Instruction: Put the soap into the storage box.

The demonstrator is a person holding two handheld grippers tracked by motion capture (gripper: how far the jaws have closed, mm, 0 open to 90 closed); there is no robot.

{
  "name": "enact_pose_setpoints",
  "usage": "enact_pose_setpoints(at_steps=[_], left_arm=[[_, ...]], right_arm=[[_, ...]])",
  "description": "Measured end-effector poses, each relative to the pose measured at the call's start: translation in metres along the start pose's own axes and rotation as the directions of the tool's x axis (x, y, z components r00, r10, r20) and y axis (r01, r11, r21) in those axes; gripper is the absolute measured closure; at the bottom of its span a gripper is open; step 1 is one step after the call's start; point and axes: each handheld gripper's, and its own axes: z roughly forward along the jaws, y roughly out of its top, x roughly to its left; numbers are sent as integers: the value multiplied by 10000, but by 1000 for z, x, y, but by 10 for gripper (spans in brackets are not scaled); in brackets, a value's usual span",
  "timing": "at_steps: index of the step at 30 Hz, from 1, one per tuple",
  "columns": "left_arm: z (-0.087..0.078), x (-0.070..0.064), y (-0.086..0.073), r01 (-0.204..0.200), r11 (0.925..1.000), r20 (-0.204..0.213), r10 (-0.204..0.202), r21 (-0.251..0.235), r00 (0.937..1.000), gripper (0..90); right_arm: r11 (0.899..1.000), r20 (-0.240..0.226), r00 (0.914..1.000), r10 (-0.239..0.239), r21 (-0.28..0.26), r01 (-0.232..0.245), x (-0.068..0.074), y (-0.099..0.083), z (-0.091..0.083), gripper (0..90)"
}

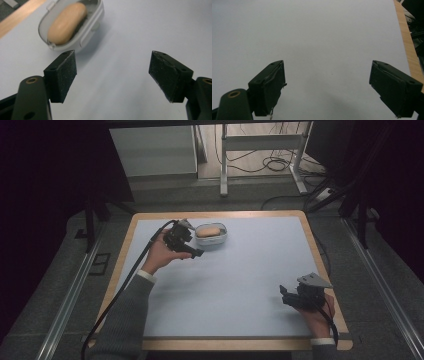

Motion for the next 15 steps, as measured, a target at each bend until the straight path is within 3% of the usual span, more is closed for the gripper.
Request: enact_pose_setpoints(at_steps=[9, 10, 15], left_arm=[[-16, -7, -43, 471, 9987, -238, -476, -195, 9986, 206], [-19, -10, -54, 691, 9974, -119, -693, -224, 9975, 202], [-31, -16, -83, 1002, 9931, -122, -1011, -608, 9948, 198]], right_arm=[[10000, 0, 10000, -4, -20, 4, 1, 1, -1, 133], [10000, -5, 10000, -14, -28, 14, 1, 1, -1, 134], [10000, -19, 10000, -65, -36, 65, 2, 1, -1, 134]])
